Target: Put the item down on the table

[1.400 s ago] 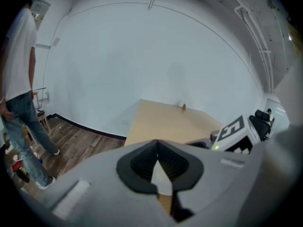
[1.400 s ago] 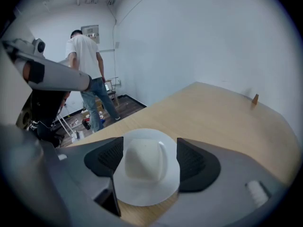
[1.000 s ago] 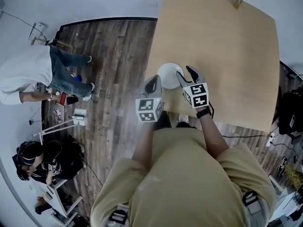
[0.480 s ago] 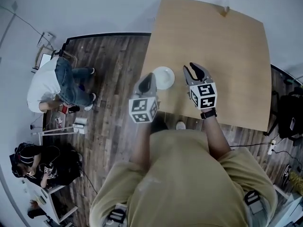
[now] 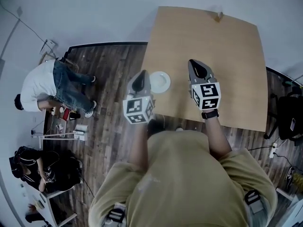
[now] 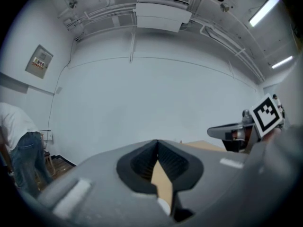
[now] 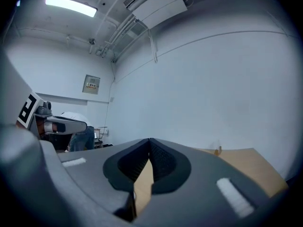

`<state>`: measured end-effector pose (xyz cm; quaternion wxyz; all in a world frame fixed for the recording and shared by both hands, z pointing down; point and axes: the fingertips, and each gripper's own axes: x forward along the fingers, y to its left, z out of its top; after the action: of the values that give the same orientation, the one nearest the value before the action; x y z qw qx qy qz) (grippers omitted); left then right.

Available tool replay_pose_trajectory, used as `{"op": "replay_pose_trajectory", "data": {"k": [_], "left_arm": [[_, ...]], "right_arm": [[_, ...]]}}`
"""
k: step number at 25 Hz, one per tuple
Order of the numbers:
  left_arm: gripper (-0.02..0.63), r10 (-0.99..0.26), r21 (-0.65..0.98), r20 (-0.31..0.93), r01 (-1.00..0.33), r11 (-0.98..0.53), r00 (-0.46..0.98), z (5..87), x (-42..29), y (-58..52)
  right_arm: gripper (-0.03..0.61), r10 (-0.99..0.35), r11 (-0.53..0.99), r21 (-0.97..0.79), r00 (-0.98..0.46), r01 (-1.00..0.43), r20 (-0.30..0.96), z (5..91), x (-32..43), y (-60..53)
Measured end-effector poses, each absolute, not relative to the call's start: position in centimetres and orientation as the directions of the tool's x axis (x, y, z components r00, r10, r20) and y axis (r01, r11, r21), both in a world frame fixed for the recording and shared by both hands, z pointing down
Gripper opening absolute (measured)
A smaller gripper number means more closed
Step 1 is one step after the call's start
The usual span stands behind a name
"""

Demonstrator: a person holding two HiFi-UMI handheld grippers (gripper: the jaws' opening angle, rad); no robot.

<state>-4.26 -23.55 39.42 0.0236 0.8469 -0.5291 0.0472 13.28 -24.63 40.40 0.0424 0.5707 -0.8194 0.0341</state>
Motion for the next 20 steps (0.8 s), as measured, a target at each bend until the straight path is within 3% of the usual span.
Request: {"op": "replay_pose_trajectory", "data": {"k": [12, 20], "left_arm": [[0.002, -0.881, -0.024, 0.059, -0.882, -0.471, 0.469, 38.1, -2.7, -22.5], [0.002, -0.860, 0.002, 0.058, -0.862, -0.508, 0.507, 39.0, -1.3, -21.9]], "right_arm": [[0.006, -0.950, 0.301, 0.014, -0.298, -0.954, 0.095, 39.8, 14.8, -23.1], [0.006, -0.928, 0.363, 0.039, -0.357, -0.931, 0.108, 40.5, 14.0, -22.4]]}}
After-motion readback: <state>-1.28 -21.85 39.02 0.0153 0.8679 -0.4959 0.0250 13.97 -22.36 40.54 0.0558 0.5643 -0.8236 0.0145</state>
